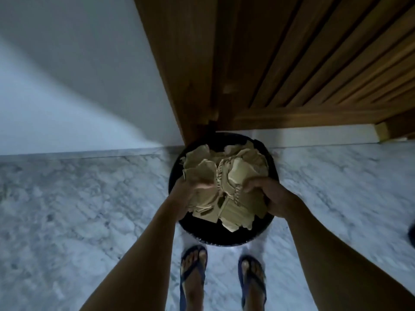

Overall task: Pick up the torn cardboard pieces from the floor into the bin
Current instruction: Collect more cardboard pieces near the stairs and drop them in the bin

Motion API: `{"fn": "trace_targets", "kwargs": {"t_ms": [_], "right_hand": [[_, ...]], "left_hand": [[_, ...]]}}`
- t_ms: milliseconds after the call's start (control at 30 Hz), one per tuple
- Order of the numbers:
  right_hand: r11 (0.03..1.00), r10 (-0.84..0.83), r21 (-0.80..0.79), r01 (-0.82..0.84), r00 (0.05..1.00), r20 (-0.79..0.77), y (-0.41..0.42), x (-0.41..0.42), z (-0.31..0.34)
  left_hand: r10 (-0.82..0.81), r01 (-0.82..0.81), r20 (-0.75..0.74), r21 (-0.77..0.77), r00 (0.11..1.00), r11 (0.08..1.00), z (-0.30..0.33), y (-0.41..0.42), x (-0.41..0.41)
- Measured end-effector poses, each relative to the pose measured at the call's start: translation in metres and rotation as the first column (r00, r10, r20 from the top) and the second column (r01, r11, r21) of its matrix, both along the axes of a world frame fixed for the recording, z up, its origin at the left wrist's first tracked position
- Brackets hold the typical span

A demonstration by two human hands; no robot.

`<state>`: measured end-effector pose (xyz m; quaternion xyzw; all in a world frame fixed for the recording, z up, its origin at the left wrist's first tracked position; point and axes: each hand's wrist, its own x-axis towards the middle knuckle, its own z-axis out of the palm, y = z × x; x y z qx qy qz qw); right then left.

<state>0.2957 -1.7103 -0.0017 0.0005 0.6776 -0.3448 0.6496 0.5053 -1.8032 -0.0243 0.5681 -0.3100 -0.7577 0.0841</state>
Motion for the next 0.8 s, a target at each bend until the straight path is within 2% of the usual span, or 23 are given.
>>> {"fn": "trace_targets", "kwargs": {"t_ms": [133,200,267,367,500,567,667,800], "right_hand": [[0.982,0.112,0.157,-0.103,0.993,-0.044,-0.011,-0.007,-0.080],[0.969,0.170,0.191,-0.159,0.984,-0.044,-0.014,-0.009,-0.111],[0.942,0.254,0.242,-0.232,0.965,-0.064,-0.016,-0.008,-0.133],[0.899,0.352,0.290,-0.328,0.935,-0.032,-0.020,-0.001,-0.153],[0.899,0.355,0.284,-0.333,0.934,-0.030,-0.018,0.001,-0.139],[0.928,0.314,0.244,-0.281,0.943,-0.108,-0.018,0.000,-0.113],[0.963,0.246,0.176,-0.204,0.931,-0.268,-0.017,-0.002,-0.062],[0.966,0.256,0.105,-0.235,0.920,-0.298,-0.013,0.006,0.005]], "left_hand": [[-0.018,0.020,0.212,-0.011,0.977,1.000,-0.076,-0.004,-0.014],[-0.055,0.041,0.305,0.051,0.951,0.998,-0.108,-0.002,-0.019],[-0.111,0.110,0.408,0.026,0.906,0.994,-0.134,0.005,-0.024],[-0.217,0.264,0.486,-0.029,0.847,0.964,-0.146,0.016,-0.033],[-0.147,0.135,0.530,0.061,0.835,0.989,-0.124,0.018,-0.038],[-0.080,0.082,0.524,0.020,0.848,0.996,-0.100,0.016,-0.038],[0.009,0.014,0.412,-0.054,0.911,0.998,-0.075,0.024,-0.027],[0.019,-0.012,0.173,-0.044,0.985,0.999,-0.005,0.037,-0.023]]}}
